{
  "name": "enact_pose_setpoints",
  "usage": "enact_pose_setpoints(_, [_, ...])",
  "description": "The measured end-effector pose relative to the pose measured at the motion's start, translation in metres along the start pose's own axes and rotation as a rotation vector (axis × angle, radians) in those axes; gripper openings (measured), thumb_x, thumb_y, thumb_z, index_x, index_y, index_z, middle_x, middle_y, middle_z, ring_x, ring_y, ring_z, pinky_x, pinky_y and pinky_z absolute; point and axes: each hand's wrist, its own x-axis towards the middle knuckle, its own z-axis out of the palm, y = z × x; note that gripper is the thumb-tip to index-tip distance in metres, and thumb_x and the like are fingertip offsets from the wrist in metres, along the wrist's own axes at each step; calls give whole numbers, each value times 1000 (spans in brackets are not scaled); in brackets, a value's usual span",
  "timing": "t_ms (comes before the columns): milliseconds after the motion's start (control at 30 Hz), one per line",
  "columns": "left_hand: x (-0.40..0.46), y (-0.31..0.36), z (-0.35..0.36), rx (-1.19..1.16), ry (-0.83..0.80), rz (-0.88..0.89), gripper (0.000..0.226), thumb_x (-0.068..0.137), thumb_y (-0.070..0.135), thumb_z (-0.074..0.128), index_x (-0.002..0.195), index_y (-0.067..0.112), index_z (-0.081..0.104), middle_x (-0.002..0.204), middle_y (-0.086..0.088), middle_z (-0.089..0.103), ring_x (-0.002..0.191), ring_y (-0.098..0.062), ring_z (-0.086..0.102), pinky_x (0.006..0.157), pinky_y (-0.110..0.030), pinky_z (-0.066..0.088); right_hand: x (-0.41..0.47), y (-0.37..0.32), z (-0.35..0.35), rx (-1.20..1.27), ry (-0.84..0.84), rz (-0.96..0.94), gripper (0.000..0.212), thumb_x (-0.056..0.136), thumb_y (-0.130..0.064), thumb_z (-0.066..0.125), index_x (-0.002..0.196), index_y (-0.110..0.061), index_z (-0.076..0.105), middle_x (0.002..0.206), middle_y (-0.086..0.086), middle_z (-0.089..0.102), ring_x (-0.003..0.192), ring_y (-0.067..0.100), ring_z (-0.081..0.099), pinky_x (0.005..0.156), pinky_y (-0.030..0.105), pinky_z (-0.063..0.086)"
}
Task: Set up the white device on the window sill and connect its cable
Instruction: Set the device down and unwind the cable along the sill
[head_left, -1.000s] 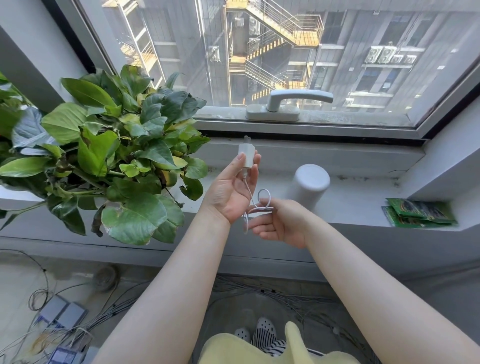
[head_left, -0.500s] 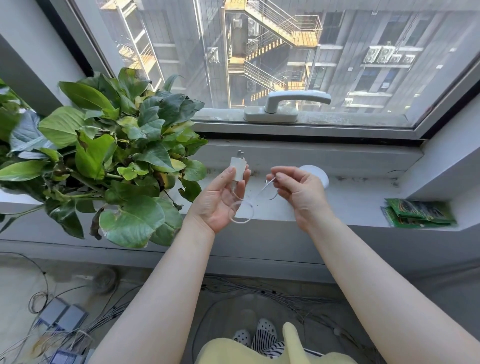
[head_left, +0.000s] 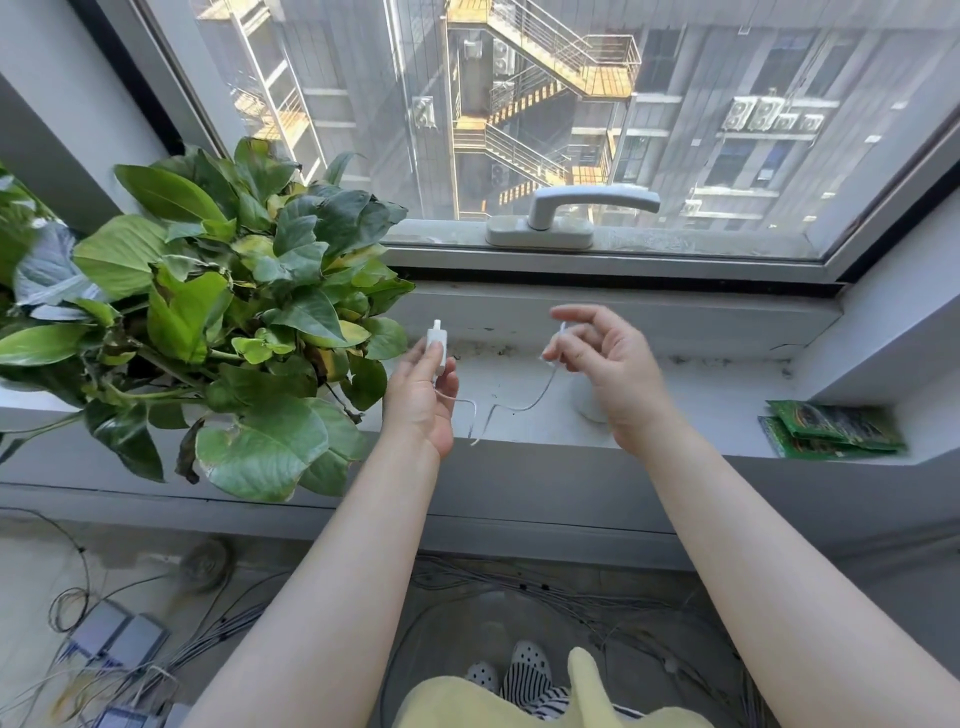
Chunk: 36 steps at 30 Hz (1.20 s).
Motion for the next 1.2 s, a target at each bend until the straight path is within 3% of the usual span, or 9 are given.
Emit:
enact_pose_setpoints(100, [0,-1,6,-15,-40,-31,18,93,11,52,110,15,55,95,-7,60,69,-6,59,51,-13,51,-4,4,3,-111,-97,-8,18,88,1,57,97,-12,64,72,0,70,73,11,60,67,19,42])
enact_pose_setpoints(233, [-9,-2,13,38,-128,-264,39,97,27,45,126,1,42,90,-18,65,56,-22,71,57,-28,59,-4,-1,3,-63,-137,-64,25,85,8,55,81,-15,65,70,-5,71,76,15,65,76,28,47])
enact_pose_setpoints(433, [-17,2,28,23,-211,-331,50,99,27,37,140,0,28,96,-24,59,73,-37,70,64,-44,59,-10,-5,6,88,-369,25,26,82,19,46,79,-3,58,69,-5,68,72,11,63,71,18,47])
enact_pose_setpoints(533, [-15,7,31,-36,-215,-338,48,99,26,37,138,-1,29,96,-21,57,98,-40,63,82,-48,53,-11,1,4,70,-447,110,21,77,13,48,78,-5,59,68,1,65,71,16,58,68,23,41])
enact_pose_setpoints(600, [-11,8,31,-81,-221,-338,50,98,26,39,137,-3,30,97,-20,57,91,-38,68,78,-46,58,-10,6,3,32,-467,146,19,77,9,48,79,-6,59,68,4,64,71,16,57,68,26,40])
enact_pose_setpoints(767, [0,2,26,-60,-150,-256,39,98,24,43,129,0,40,90,-15,62,61,-18,72,55,-25,58,-2,9,3,-4,-308,128,27,85,8,52,103,-10,60,73,2,70,75,14,61,68,18,45])
enact_pose_setpoints(933, [6,3,28,41,-66,-175,14,96,14,38,105,9,47,89,-9,63,69,-9,55,56,-18,42,10,6,5,-58,-200,43,22,88,6,53,100,-8,64,80,6,74,82,11,66,74,17,47])
enact_pose_setpoints(1100, [14,-2,29,318,-107,55,27,98,20,39,123,17,49,100,1,66,81,-6,52,66,-23,34,18,11,6,-177,-90,5,30,86,9,51,86,-18,65,78,-3,73,79,5,70,71,18,48])
enact_pose_setpoints(1200, [19,-9,25,434,-82,95,35,97,24,41,131,15,46,113,3,65,93,-9,48,70,-24,32,24,20,4,-313,-21,5,36,82,8,48,79,-24,64,74,-8,73,79,8,71,74,28,53])
